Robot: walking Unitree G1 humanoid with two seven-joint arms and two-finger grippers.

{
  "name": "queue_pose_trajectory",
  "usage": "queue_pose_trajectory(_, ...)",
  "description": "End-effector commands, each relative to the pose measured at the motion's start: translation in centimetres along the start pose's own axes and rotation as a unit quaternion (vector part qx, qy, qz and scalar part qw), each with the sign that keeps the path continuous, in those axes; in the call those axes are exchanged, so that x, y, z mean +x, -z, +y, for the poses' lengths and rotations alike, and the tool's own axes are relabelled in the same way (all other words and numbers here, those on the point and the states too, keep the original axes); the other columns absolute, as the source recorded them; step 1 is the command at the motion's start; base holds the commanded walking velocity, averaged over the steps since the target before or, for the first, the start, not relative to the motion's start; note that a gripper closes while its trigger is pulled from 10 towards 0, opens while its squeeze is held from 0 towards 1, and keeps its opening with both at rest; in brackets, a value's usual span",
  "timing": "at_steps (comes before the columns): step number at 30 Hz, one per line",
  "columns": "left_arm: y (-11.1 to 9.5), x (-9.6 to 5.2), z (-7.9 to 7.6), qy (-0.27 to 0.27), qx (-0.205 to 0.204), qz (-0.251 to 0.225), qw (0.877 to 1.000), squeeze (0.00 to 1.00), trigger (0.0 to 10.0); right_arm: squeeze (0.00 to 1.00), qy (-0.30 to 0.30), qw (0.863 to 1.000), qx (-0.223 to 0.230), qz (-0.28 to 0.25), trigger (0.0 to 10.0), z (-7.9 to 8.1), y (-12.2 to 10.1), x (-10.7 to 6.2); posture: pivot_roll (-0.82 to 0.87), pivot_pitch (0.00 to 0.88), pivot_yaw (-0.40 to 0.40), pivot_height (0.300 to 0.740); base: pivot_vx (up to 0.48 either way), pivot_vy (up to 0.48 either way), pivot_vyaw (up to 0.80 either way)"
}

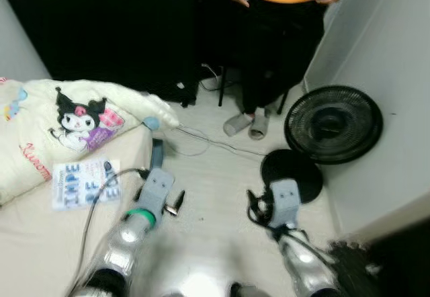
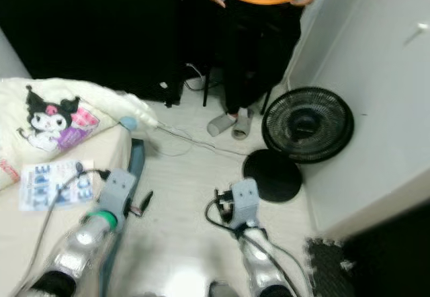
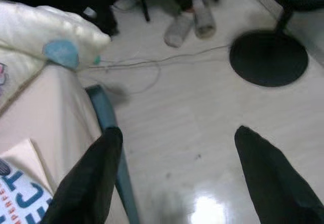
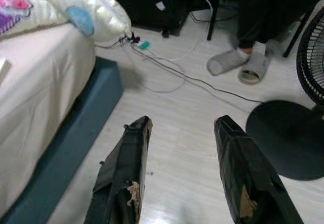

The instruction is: Clean up the room

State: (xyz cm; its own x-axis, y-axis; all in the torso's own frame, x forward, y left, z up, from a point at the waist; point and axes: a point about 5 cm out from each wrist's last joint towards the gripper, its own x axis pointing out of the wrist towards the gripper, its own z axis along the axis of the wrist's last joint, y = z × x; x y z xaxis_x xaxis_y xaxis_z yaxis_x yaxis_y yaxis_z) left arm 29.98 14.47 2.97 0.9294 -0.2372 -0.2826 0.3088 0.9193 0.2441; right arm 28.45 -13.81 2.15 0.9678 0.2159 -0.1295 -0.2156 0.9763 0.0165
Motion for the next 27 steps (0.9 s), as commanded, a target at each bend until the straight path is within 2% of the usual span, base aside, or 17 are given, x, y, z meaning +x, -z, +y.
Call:
queue_pose_trajectory(1, 1.0, -0.3, -0.6, 0.010, -0.007, 0.020, 1.000, 0.00, 10.0, 0.00, 0.006, 1.000, 0.008, 0.020, 10.0, -0.1, 1.1, -0.7, 0.02, 0.070, 0.039, 0.731, 0.000, 0.000, 0.00)
queue_pose_trajectory(14, 1.0, -0.3, -0.7, 0.012, -0.028, 0.020, 0.999, 0.00, 10.0, 0.00, 0.005, 1.000, 0.008, 0.021, 10.0, 0.0, 1.2, -0.8, 0.01, 0.072, 0.040, 0.731, 0.000, 0.000, 0.00)
queue_pose_trajectory(17, 1.0, -0.3, -1.1, 0.033, -0.034, 0.021, 0.999, 0.00, 10.0, 0.00, 0.004, 1.000, 0.010, 0.022, 10.0, 0.0, 1.3, -0.9, 0.01, 0.070, 0.041, 0.731, 0.000, 0.000, 0.00)
queue_pose_trajectory(27, 1.6, -0.5, -1.7, 0.054, -0.022, 0.037, 0.998, 0.00, 10.0, 0.00, -0.011, 0.999, 0.001, 0.035, 10.0, 0.6, 1.7, -1.0, 0.01, 0.067, 0.044, 0.731, 0.000, 0.000, 0.05)
